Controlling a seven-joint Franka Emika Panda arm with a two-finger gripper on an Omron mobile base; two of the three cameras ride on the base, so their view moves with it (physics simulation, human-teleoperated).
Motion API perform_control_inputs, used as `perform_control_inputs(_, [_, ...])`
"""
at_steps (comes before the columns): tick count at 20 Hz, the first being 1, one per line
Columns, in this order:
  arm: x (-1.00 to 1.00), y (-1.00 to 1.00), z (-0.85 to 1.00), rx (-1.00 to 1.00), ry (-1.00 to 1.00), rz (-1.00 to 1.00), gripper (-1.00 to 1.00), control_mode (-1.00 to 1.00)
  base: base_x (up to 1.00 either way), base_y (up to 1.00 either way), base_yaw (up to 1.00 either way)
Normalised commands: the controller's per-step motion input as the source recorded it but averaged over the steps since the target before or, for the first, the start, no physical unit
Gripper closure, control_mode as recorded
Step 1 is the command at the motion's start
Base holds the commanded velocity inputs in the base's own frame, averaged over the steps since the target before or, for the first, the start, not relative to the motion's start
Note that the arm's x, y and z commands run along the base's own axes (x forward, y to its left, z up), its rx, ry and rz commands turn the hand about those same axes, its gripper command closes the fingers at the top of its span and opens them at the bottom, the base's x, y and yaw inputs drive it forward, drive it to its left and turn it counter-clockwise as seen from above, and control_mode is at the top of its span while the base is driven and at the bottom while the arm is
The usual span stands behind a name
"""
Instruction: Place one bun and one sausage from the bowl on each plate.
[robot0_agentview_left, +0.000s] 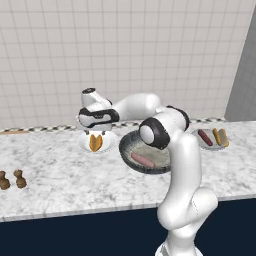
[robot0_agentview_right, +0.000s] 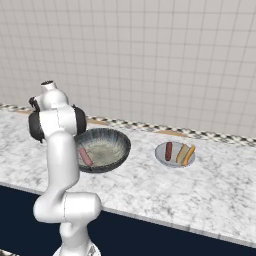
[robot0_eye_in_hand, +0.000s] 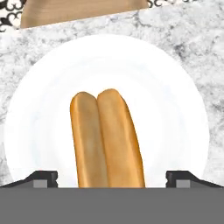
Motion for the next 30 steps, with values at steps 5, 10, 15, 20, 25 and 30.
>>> perform_control_inputs(5, [-0.44, -0.64, 1.0, 0.0, -0.1, 0.0, -1.0, -1.0, 0.0, 0.0, 0.0])
perform_control_inputs(10, [-0.68, -1.0, 0.6, 0.0, 0.08, 0.0, -1.0, -1.0, 0.0, 0.0, 0.0])
perform_control_inputs(15, [-0.72, -1.0, 0.12, 0.0, 0.15, 0.01, -1.0, -1.0, 0.0, 0.0, 0.0])
perform_control_inputs(20, [-0.45, -0.92, -0.21, -0.02, 0.29, 0.12, -1.0, -1.0, 0.0, 0.0, 0.0])
perform_control_inputs(25, [-0.47, -0.53, -0.59, -0.01, 0.27, 0.3, -1.0, -1.0, 0.0, 0.0, 0.0])
perform_control_inputs(30, [-0.32, -0.1, -0.58, 0.04, 0.25, 0.38, -1.0, -1.0, 0.0, 0.0, 0.0])
